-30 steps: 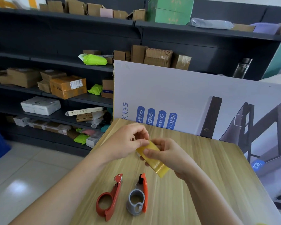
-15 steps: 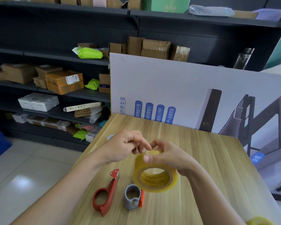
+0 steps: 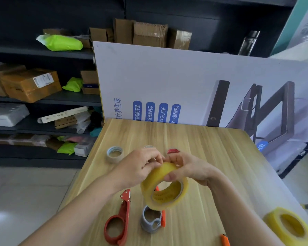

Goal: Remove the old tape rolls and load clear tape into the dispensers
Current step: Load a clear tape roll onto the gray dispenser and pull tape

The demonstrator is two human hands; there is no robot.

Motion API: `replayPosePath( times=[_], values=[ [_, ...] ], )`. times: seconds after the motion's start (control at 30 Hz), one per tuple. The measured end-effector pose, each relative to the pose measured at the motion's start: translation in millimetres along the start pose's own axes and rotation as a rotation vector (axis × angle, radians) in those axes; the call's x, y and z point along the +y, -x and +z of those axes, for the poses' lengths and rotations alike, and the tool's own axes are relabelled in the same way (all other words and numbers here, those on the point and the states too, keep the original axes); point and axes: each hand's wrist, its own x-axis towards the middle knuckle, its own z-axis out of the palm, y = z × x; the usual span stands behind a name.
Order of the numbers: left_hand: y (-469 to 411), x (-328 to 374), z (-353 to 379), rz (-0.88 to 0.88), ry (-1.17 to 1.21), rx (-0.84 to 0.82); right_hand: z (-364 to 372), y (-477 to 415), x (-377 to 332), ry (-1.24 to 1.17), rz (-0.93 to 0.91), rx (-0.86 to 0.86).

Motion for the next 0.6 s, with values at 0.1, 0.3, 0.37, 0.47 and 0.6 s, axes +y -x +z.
replayPosePath(
  times=[0.1, 0.3, 0.37, 0.47, 0.6],
  values=[
    [1, -30, -2, -0.086, -0.046, 0.150, 18, -19, 15, -0.028, 0.051, 0.320],
    [3, -74, 10, -0.356, 0.037, 0.265, 80, -47, 28, 0.021, 0.138, 0.732],
    [4, -83, 18, -0.444, 0.104, 0.244, 94, -51, 31, 0.032, 0.250, 0.716],
    [9, -94, 32, -0.524, 0.207, 0.191, 103, -51, 37, 0.074, 0.357, 0.641],
    [13, -112, 40, -0.643, 0.456, 0.055, 109, -43, 53, 0.210, 0.382, 0.596]
  ],
)
